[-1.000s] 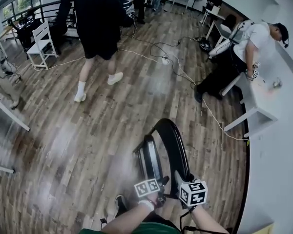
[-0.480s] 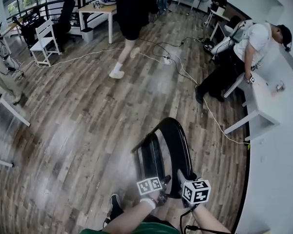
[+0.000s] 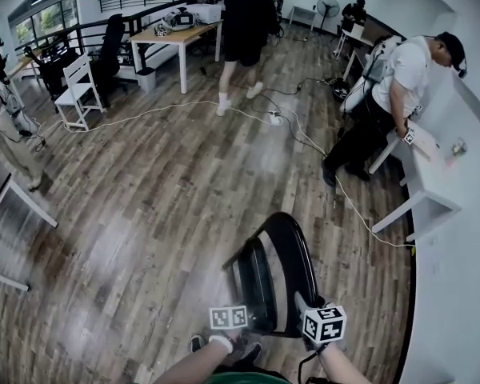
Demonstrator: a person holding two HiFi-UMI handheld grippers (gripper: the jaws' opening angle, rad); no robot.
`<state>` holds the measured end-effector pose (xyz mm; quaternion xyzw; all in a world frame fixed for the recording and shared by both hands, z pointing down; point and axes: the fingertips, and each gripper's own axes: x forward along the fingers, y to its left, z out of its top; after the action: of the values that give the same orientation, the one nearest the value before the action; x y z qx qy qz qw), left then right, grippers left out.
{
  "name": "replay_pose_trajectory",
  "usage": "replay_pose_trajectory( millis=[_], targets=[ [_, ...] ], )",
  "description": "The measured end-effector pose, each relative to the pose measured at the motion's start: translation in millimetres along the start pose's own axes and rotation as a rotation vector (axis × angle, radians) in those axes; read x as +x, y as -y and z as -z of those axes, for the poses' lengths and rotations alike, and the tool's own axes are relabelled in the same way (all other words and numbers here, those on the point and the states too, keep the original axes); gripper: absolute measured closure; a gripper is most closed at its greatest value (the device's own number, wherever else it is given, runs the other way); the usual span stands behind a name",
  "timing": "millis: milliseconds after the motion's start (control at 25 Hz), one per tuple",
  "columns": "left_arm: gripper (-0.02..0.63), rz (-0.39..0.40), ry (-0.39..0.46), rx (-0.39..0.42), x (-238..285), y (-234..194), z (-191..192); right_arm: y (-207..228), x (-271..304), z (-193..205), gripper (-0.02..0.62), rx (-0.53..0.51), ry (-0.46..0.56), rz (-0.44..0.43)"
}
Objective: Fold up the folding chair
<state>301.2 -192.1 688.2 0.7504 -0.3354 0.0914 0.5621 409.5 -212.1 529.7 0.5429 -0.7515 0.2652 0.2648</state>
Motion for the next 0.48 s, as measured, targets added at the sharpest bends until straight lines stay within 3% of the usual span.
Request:
replay_pose_trajectory(
  millis=[120,280,480],
  targets=[
    [0.272,0.029,0.064,0.01,-39,0,-27,-4,-2,1,0.508,-0.002,-0.005,0.0],
    [0.308,0.049,0.124,0.081,-85,10,-58,-9,-1,2,0.506,-0.01,-0.001,0.003],
    [0.426,-0.013,0.156,0.331,-140,35,-84,-21,-3,3,0.506,-0.02,-0.002,0.005]
  ],
)
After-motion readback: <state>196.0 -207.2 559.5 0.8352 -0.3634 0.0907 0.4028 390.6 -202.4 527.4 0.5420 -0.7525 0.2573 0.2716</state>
